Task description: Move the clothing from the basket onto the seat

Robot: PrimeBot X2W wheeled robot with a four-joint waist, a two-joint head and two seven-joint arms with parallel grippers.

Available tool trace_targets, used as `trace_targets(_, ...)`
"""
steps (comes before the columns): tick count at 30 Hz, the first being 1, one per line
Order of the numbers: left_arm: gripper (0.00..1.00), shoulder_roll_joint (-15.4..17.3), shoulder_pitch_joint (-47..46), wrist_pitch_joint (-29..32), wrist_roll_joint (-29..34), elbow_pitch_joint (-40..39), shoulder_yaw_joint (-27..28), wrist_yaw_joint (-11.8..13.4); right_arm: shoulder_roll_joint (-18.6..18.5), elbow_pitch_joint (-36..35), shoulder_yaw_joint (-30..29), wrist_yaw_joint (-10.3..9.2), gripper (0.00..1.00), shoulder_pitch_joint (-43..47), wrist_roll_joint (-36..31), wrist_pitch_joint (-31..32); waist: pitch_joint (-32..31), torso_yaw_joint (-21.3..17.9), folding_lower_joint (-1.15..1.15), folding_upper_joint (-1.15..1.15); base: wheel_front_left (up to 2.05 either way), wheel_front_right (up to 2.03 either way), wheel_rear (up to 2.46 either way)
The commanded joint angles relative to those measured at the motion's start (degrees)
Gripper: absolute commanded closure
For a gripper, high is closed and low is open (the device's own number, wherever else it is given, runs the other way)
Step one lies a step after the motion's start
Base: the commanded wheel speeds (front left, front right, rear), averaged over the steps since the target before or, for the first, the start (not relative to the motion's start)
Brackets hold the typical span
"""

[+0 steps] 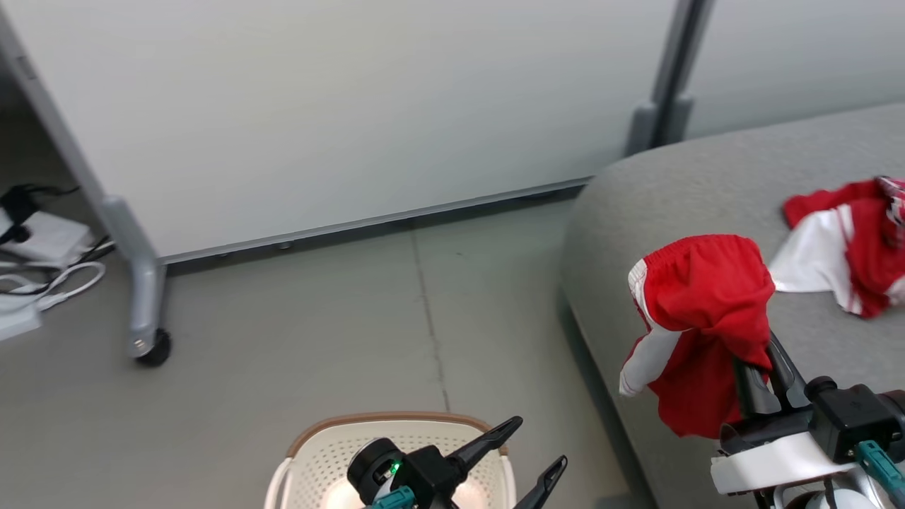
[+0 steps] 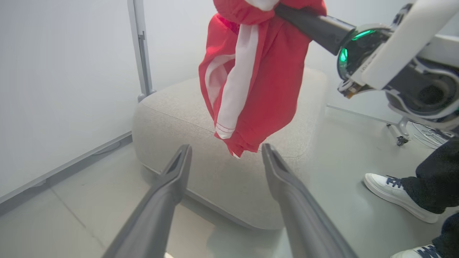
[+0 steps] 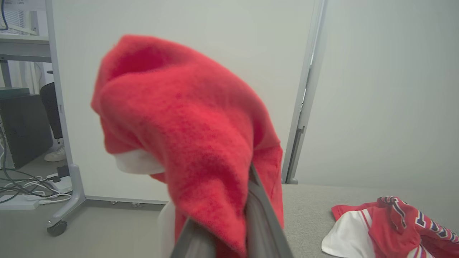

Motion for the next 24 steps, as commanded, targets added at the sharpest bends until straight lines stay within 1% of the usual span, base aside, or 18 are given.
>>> trace_targets(1, 0.0, 0.0, 0.6, -0.1, -0.1, -0.3, 0.2, -0.1, -0.3, -0.6, -0.1, 0.0, 1.0, -0.3, -0.4, -0.3, 0.5, -3.9, 0.0, 0.0, 0.0, 0.0, 0.0)
trace_targets(6, 0.0, -0.9, 0.5, -0.1, 0.3, -0.7, 0.5, -0.1, -0.3, -1.4, -1.2, 0.0, 1.0, 0.7, -1.3, -0.3, 0.9, -9.1, 0.0, 0.0, 0.0, 0.0, 0.0)
trace_targets(7, 0.0, -1.1, 0.5, -0.1, 0.3, -1.0, 0.6, -0.1, -0.3, -1.3, -1.4, 0.0, 1.0, 1.0, -1.7, -0.3, 1.0, -10.9, 0.0, 0.0, 0.0, 0.0, 0.0)
trace_targets(12, 0.0, -1.6, 0.8, -0.1, 1.0, -1.4, 1.0, -0.1, -0.3, -1.8, -1.9, 0.01, 1.0, 1.4, -1.6, -0.3, 1.4, -14.3, 0.0, 0.0, 0.0, 0.0, 0.0)
trace_targets(15, 0.0, -1.5, 0.5, -0.1, 1.1, -1.4, 0.6, -0.1, -0.3, -2.0, -1.9, 0.0, 1.0, 1.8, -1.9, -0.3, 1.6, -14.5, 0.0, 0.0, 0.0, 0.0, 0.0)
trace_targets(21, 0.0, -1.6, 0.7, -0.1, 1.3, -1.4, 1.1, -0.1, -0.3, -2.6, -3.0, 0.01, 1.0, 1.1, -3.4, -0.3, 1.8, -13.9, 0.0, 0.0, 0.0, 0.0, 0.0)
trace_targets(24, 0.0, -1.4, 0.8, -0.1, 1.7, -1.6, 0.6, -0.1, -2.3, -3.1, -3.9, 0.0, 1.0, -0.9, -5.0, -0.3, 2.1, -13.6, 0.0, 0.0, 0.0, 0.0, 0.0)
